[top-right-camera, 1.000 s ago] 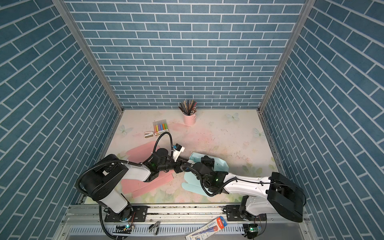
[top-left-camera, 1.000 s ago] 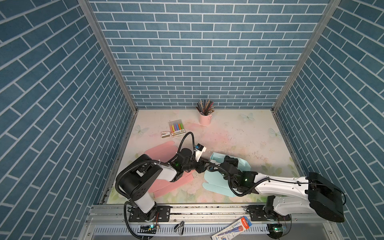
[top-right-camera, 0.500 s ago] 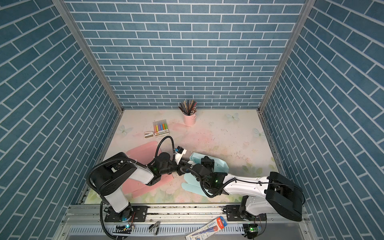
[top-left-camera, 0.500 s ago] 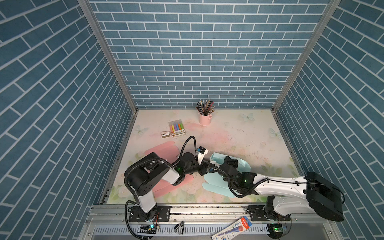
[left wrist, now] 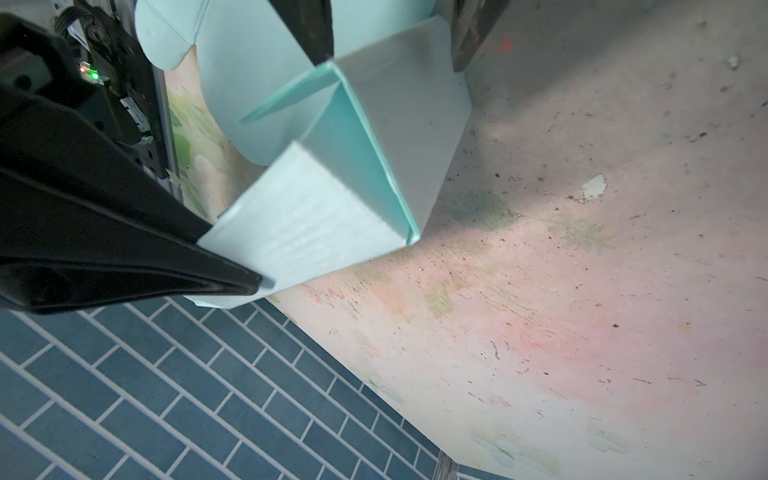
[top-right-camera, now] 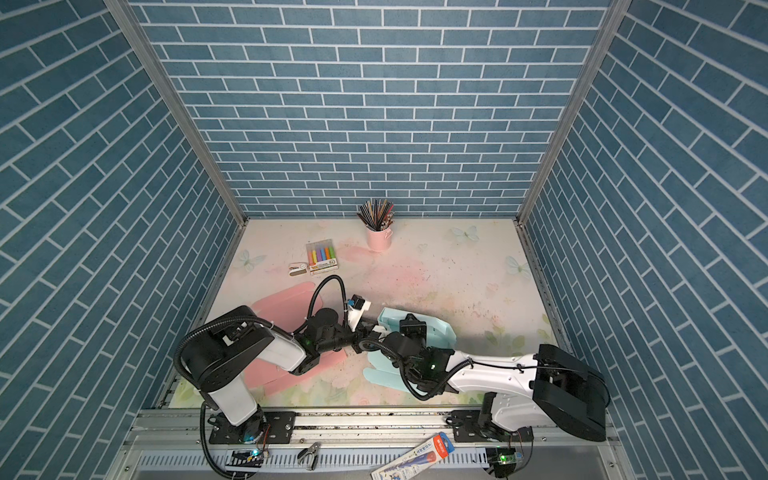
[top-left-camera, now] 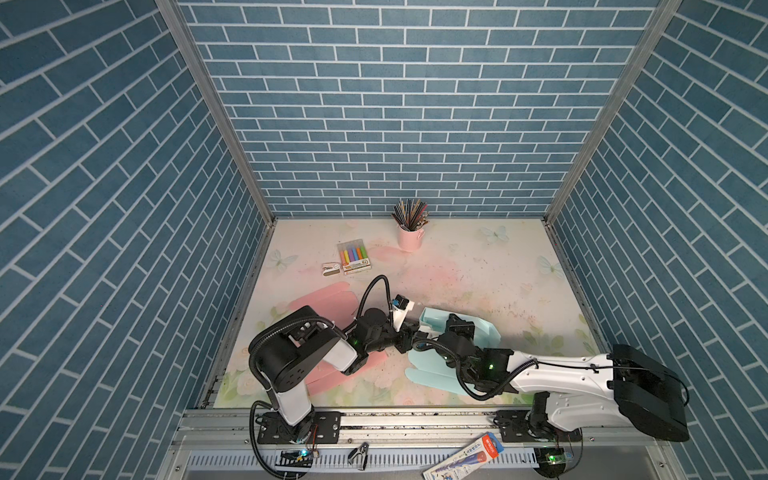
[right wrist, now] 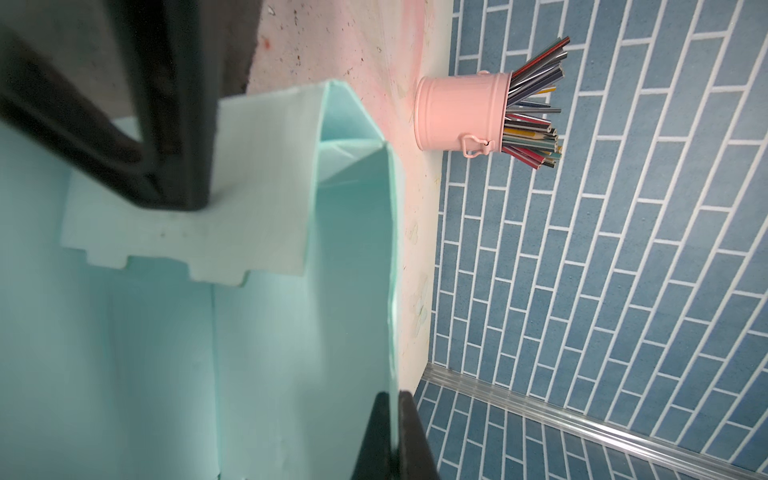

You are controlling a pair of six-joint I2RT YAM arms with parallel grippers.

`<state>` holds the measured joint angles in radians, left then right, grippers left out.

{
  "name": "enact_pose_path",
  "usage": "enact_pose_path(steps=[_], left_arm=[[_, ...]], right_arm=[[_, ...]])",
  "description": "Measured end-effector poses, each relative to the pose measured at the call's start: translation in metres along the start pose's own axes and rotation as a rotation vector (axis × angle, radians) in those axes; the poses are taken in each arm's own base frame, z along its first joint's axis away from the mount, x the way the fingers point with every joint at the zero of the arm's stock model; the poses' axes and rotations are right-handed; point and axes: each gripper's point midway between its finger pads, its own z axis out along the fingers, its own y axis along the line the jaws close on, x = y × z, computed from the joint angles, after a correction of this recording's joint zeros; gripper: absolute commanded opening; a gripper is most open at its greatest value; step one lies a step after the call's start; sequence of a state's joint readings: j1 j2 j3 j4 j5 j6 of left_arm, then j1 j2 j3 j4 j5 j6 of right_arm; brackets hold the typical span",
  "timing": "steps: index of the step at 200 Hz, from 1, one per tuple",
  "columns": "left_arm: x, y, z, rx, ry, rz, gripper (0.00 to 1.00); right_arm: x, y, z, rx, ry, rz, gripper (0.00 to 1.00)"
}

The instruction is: Fold the paper box

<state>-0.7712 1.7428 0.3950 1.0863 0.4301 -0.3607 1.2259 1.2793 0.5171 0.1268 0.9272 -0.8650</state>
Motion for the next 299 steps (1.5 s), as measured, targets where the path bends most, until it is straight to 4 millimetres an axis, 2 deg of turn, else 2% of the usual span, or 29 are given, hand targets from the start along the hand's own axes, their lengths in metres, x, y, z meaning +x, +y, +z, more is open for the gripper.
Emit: enact_pose_path(steps=[47,99,148,208,241,271,299], left_arm=[[-0.004,0.001,0.0,-0.012,-0.016,0.021,0.46],[-0.009,0.004,0.001,-0.044,-0.045,0.035,0.33],[-0.011,0.007,0.002,-0.092,-0.061,0.068,0.23],[-0.012,0.012,0.002,-0.14,-0.076,0.104,0.12],[-0.011,0.011,0.003,-0.148,-0.074,0.115,0.11],[-0.011,0.011,0.003,-0.156,-0.073,0.12,0.11],[-0.011,0.01,0.005,-0.169,-0.074,0.142,0.11]], right_arm=[[-0.005,0.002,0.002,0.01,0.023,-0.024,0.0],[-0.015,0.004,0.0,0.026,0.043,-0.023,0.0],[-0.016,0.005,-0.005,0.016,0.051,-0.001,0.01],[-0.027,0.011,-0.018,-0.025,0.023,0.033,0.19],[-0.027,0.012,-0.025,-0.061,0.006,0.08,0.33],[-0.022,0.006,-0.032,-0.082,0.002,0.161,0.43],[-0.028,-0.009,-0.044,-0.1,-0.036,0.283,0.47]])
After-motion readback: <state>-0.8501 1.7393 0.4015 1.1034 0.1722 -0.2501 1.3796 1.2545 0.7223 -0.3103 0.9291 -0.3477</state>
